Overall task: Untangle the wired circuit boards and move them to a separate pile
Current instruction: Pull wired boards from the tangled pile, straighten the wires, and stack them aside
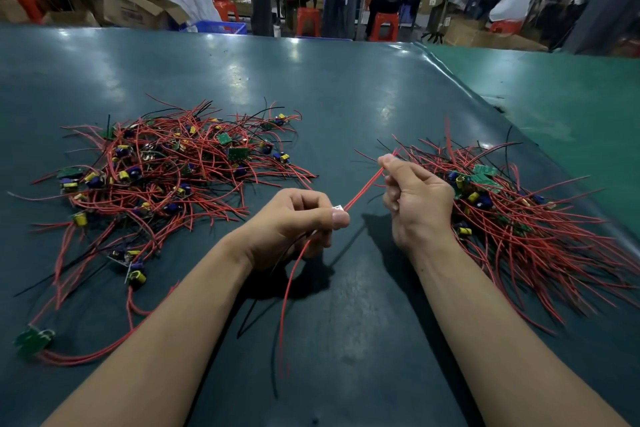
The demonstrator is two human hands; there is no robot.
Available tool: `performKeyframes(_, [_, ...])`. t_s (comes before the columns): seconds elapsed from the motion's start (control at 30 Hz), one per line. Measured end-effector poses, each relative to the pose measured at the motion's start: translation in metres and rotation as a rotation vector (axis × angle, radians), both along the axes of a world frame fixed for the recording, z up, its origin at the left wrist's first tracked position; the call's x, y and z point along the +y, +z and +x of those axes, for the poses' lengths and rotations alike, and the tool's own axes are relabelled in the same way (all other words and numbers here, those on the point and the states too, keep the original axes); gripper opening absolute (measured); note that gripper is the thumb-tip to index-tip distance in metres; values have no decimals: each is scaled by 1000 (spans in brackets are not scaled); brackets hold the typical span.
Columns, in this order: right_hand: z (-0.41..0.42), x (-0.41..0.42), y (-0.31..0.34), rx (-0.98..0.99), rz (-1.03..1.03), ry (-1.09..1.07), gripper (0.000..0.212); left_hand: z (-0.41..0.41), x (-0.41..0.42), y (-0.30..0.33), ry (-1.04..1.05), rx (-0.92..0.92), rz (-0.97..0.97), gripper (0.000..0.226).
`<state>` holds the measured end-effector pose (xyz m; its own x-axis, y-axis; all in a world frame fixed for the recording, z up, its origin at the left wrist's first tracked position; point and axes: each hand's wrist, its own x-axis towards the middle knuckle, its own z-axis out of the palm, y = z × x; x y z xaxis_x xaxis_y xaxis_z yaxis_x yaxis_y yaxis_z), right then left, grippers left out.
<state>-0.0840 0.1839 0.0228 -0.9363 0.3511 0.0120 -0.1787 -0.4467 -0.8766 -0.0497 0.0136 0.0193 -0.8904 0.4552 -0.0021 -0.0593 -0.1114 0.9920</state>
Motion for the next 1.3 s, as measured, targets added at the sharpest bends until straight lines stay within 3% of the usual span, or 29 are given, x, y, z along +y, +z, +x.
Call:
performKeyframes(0.17, [-3, 3, 0, 25, -8, -144, 21, 2, -3, -1, -76, -19, 40, 28])
performKeyframes(0.23, [-4, 11, 3, 37, -103, -200, 25, 5, -6, -2, -106, -38, 91, 18])
performKeyframes(0.3, [-2, 14, 5, 40, -71, -176, 24, 5, -6, -1, -25, -20, 157, 9])
performKeyframes(0.37, [5, 7, 5, 31, 46, -51, 32, 0, -4, -1, 139, 0, 253, 14])
performKeyframes(0.47, [18, -10, 4, -48, 262, 307, 49, -7, -2, 2, 297, -2, 352, 30])
performKeyframes(0.57, [28, -19, -1, -12, 469, 607, 33, -5, -1, 0, 308, 43, 258, 31])
performKeyframes(0.7, [28, -18, -2, -8, 499, 633, 20, -4, -1, 0, 324, 76, 72, 31])
performKeyframes(0.8, [30, -18, -2, -26, 463, 671, 18, -4, -1, 1, 294, 58, 65, 33])
performKeyframes(0.87, [29, -18, -1, -7, 446, 599, 18, -4, -3, 2, 277, 59, 72, 39])
performKeyframes(0.97, [20, -9, 6, 23, 322, 276, 21, -7, -8, 4, 338, 23, 179, 41])
performKeyframes(1.13, [11, 12, 12, 103, 70, -335, 22, -17, -21, 1, 690, 98, 349, 29])
performKeyframes(1.2, [9, 15, 11, 85, -30, -440, 25, -18, -22, -3, 801, 214, 201, 30])
performKeyframes(1.3, [8, 13, 5, -104, -141, -389, 33, -14, -18, -8, 992, 554, -325, 28])
